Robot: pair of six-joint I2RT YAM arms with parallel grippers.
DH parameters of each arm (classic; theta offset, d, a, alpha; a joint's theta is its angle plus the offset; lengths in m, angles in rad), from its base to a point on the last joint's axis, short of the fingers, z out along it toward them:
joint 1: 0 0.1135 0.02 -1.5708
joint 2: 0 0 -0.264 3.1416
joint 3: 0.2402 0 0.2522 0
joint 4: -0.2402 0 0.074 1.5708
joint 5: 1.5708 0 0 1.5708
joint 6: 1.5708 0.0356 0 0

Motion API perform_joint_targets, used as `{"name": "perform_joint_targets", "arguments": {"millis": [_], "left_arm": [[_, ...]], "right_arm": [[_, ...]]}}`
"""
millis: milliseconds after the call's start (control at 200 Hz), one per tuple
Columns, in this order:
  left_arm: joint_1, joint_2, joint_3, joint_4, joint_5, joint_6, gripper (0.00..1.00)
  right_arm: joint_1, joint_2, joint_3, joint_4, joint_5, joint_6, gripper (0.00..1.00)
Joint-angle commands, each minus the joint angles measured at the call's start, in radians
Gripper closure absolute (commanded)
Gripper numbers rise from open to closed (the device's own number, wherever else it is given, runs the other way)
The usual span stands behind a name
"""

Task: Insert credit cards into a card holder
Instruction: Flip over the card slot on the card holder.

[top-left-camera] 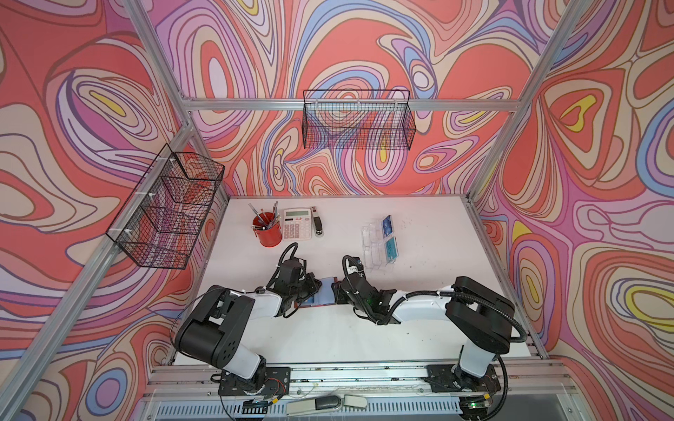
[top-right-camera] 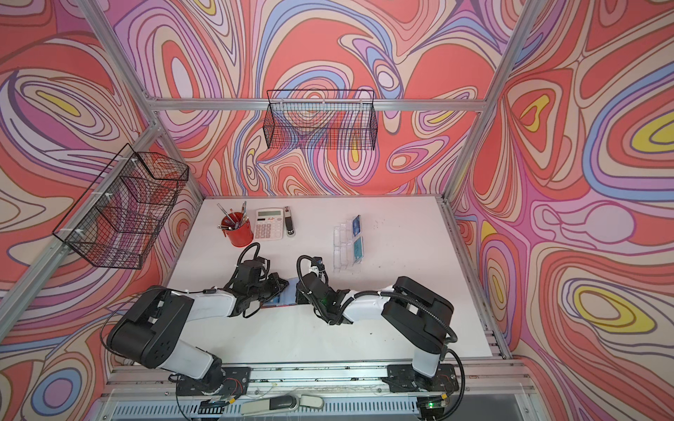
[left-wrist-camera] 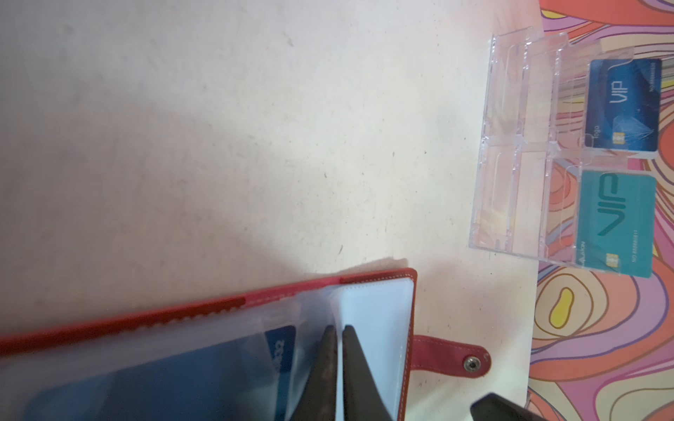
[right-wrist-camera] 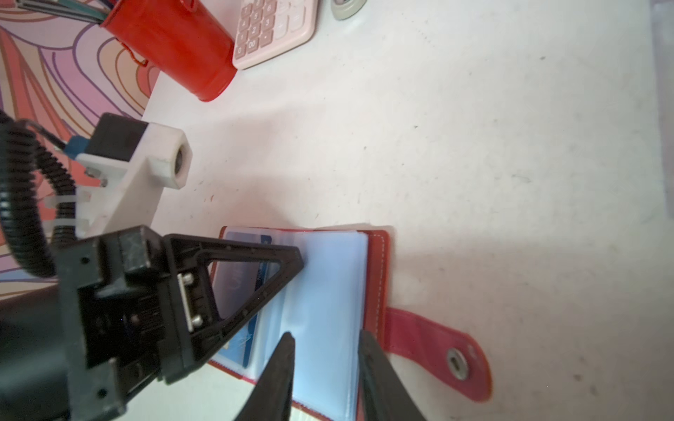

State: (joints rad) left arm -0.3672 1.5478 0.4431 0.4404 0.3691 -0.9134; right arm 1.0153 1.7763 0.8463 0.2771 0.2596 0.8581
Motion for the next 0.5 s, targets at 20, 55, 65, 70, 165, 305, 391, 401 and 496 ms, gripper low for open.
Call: {"name": "perform_joint_targets", "arguments": {"millis": [20, 55, 65, 70, 165, 305, 391, 401, 496], "left_arm": [[-0.001, 0.038, -0.012, 0.028, 0.027, -0.023, 0.93], [0.0, 0.038, -0.015, 0.039, 0.032, -0.028, 0.96], [0.0, 0.039, -0.015, 0.041, 0.035, -0.029, 0.97], [0.001, 0.039, -0.016, 0.043, 0.036, -0.03, 0.98], [0.005, 0.028, -0.027, 0.073, 0.059, -0.044, 1.0], [0.027, -0.034, -0.068, 0.116, 0.093, -0.069, 1.0], [0.044, -0.089, -0.076, 0.074, 0.093, -0.064, 1.0], [0.046, -0.092, -0.077, 0.068, 0.093, -0.063, 1.0], [0.069, -0.13, -0.084, 0.046, 0.113, -0.064, 1.0]], "right_arm": [[-0.005, -0.009, -0.026, 0.01, 0.014, 0.018, 0.68], [-0.009, -0.009, -0.03, 0.018, 0.007, 0.021, 0.68], [-0.009, -0.009, -0.03, 0.019, 0.005, 0.021, 0.68], [-0.009, -0.009, -0.03, 0.02, 0.004, 0.022, 0.68], [-0.019, -0.003, -0.033, 0.035, -0.019, 0.027, 0.68], [-0.026, 0.0, -0.035, 0.083, -0.068, 0.013, 0.68], [-0.025, 0.007, -0.024, 0.091, -0.087, 0.0, 0.68], [-0.024, 0.009, -0.022, 0.091, -0.088, -0.002, 0.67], [-0.025, 0.022, -0.006, 0.092, -0.104, -0.01, 0.67]]}}
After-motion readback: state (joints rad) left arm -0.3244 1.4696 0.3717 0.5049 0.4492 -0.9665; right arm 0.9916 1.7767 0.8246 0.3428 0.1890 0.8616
